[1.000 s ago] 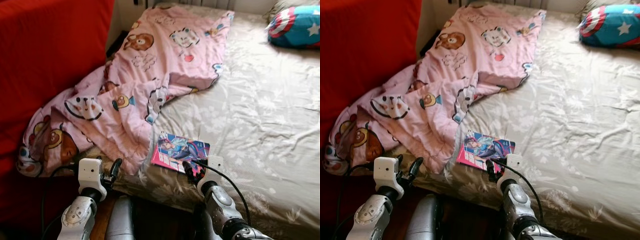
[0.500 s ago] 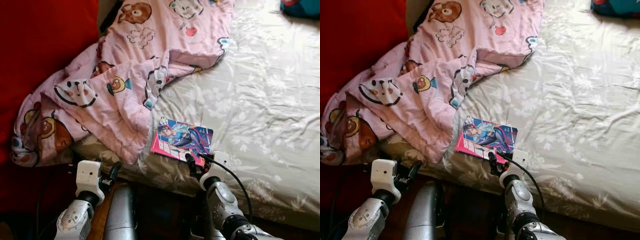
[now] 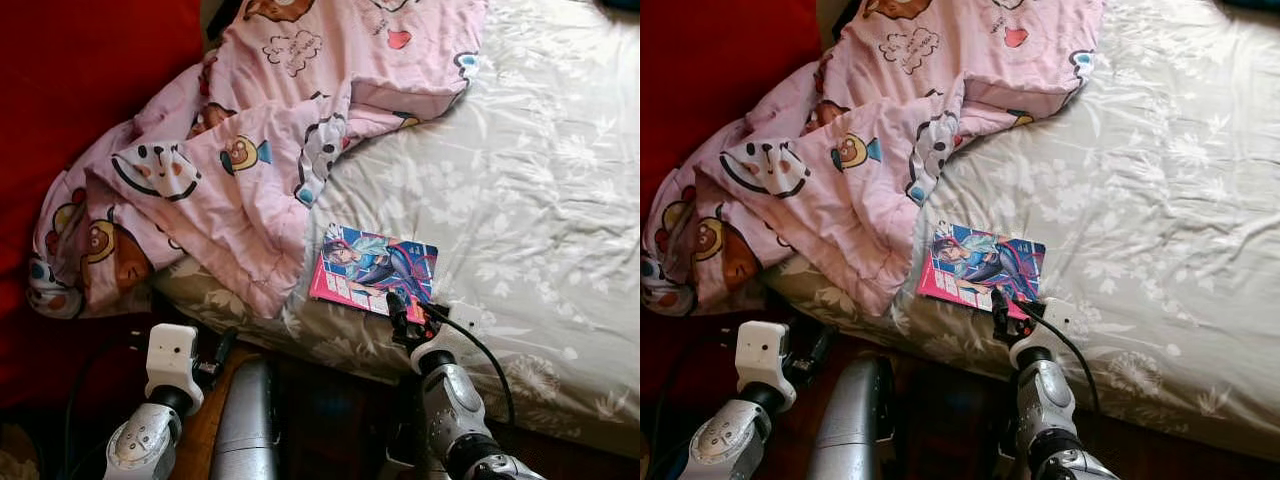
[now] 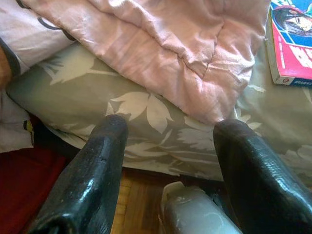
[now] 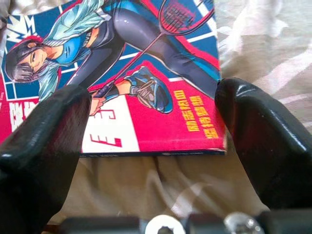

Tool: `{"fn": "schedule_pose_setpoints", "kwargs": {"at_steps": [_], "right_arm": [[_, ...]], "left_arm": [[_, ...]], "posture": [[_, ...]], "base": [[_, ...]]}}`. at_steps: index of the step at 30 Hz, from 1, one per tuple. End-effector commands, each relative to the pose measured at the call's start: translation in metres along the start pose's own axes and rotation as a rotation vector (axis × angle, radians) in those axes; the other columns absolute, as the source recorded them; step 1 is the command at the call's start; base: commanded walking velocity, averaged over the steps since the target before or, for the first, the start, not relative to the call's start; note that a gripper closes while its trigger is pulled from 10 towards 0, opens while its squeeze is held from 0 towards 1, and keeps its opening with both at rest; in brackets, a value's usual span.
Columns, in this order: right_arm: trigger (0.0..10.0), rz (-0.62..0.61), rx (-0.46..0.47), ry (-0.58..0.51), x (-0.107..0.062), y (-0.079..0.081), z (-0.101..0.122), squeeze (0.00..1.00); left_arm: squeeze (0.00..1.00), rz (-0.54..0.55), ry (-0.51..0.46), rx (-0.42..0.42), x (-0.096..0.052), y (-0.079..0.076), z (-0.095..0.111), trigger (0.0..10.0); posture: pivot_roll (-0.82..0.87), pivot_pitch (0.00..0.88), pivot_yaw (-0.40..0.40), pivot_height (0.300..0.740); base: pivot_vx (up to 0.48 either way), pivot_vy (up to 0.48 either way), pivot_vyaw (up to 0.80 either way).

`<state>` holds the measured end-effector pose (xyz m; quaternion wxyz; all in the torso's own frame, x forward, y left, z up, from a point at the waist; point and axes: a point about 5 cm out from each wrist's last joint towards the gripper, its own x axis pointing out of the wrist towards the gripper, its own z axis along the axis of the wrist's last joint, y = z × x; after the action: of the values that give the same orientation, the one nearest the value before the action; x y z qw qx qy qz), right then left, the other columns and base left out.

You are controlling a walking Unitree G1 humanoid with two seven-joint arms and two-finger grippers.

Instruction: Clean up the room

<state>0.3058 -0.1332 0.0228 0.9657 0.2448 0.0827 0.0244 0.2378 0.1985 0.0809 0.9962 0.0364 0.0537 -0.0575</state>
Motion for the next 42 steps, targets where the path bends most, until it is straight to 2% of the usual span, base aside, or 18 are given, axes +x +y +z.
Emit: {"fn": "schedule_pose_setpoints", "kwargs": {"at_steps": [1, 7, 13, 16, 19, 25, 31, 35, 42], "right_arm": [[10.0, -0.025, 0.022, 0.011, -0.008, -0.006, -0.009, 0.00], [10.0, -0.043, 0.033, 0.008, -0.011, -0.011, -0.011, 0.00], [10.0, -0.042, 0.055, 0.054, -0.014, -0.012, -0.017, 0.00], [10.0, -0.030, 0.102, 0.070, -0.014, -0.011, -0.020, 0.00], [10.0, -0.041, 0.288, 0.113, -0.017, -0.014, -0.029, 0.00], [10.0, -0.060, 0.531, 0.196, -0.032, -0.024, -0.048, 0.00], [10.0, -0.016, 0.582, 0.193, -0.033, -0.024, -0.048, 0.00], [10.0, 0.019, 0.666, 0.141, -0.022, -0.018, -0.036, 0.00], [10.0, 0.063, 0.690, 0.127, -0.009, -0.002, -0.026, 0.00]], "left_arm": [[0.00, 0.012, 0.029, 0.006, -0.005, 0.003, -0.005, 10.0], [0.00, 0.007, 0.027, 0.008, -0.004, 0.003, -0.005, 10.0], [0.00, 0.005, 0.028, 0.010, -0.005, 0.003, -0.004, 10.0], [0.00, 0.005, 0.028, 0.013, -0.006, 0.004, -0.003, 10.0], [0.00, -0.002, 0.033, 0.021, -0.007, 0.003, -0.004, 10.0], [0.00, -0.008, 0.028, 0.027, -0.009, 0.002, -0.001, 10.0], [0.00, 0.003, 0.029, 0.038, -0.014, 0.005, 0.000, 10.0], [0.00, 0.008, 0.029, 0.043, -0.021, 0.006, 0.002, 10.0], [0.00, 0.018, 0.048, 0.047, -0.030, 0.007, 0.001, 10.0]], "posture": [[0.22, 0.388, 0.033, 0.607], [0.22, 0.385, 0.038, 0.607], [0.23, 0.389, 0.042, 0.607], [0.24, 0.393, 0.046, 0.607], [0.24, 0.392, 0.045, 0.607], [0.27, 0.396, 0.047, 0.607], [0.29, 0.404, 0.046, 0.607], [0.30, 0.417, 0.048, 0.607], [0.32, 0.431, 0.049, 0.607]], "base": [[0.000, 0.000, 0.00], [0.000, 0.000, 0.00], [0.000, 0.000, 0.00], [0.000, 0.000, 0.00], [0.000, 0.000, 0.00], [0.000, 0.000, 0.00], [0.000, 0.000, 0.00], [0.000, 0.000, 0.00], [0.000, 0.000, 0.00]]}}
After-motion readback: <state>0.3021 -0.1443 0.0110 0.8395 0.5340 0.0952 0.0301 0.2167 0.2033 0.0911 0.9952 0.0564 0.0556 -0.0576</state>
